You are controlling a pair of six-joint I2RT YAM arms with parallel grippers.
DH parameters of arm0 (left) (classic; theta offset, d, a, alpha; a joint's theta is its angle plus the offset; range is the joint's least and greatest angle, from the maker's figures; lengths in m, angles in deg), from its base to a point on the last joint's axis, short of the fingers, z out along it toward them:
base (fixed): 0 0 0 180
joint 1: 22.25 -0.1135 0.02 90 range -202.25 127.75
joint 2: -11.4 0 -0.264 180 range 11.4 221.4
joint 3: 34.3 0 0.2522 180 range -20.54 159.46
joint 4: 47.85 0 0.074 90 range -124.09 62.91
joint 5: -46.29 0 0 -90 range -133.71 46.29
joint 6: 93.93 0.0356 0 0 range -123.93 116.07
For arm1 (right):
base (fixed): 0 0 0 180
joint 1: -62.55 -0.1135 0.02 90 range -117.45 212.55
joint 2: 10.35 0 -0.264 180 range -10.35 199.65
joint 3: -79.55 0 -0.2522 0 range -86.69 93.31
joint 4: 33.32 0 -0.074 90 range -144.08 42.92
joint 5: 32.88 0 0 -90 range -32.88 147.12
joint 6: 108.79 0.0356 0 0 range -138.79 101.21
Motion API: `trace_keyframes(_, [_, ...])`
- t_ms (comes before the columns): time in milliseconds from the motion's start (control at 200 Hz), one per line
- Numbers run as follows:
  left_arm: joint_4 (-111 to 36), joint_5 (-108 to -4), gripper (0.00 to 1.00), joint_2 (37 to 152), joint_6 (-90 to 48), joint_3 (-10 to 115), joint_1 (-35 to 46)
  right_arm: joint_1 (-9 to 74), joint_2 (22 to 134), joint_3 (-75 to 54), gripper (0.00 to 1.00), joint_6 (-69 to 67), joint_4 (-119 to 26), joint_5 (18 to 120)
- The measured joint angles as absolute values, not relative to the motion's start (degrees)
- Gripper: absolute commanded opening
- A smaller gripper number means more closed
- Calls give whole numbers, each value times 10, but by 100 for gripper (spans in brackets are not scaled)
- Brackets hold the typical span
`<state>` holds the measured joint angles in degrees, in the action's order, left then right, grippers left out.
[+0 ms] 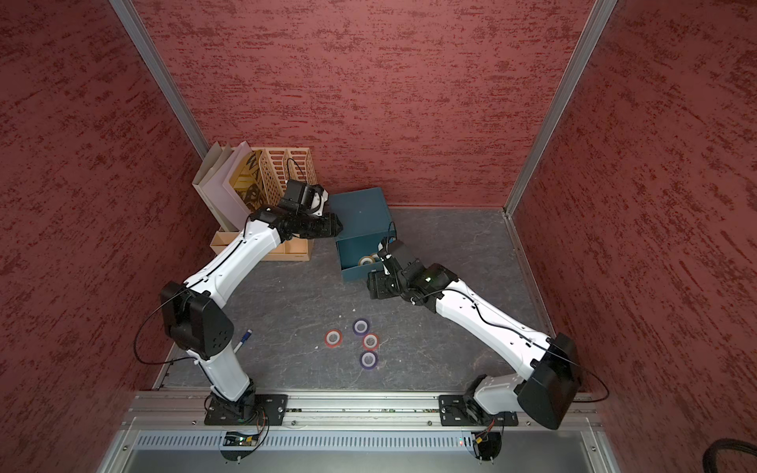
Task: Place the transparent tape into the drawer according to color
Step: Close the drawer in the storage box.
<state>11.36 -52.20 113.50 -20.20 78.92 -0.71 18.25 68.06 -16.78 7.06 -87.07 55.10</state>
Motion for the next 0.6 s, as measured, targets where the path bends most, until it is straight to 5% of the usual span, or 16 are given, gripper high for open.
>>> trace_keyframes(596, [113,-526,52,1140,-200,789,-9,176,704,-229,54,66,-734,481])
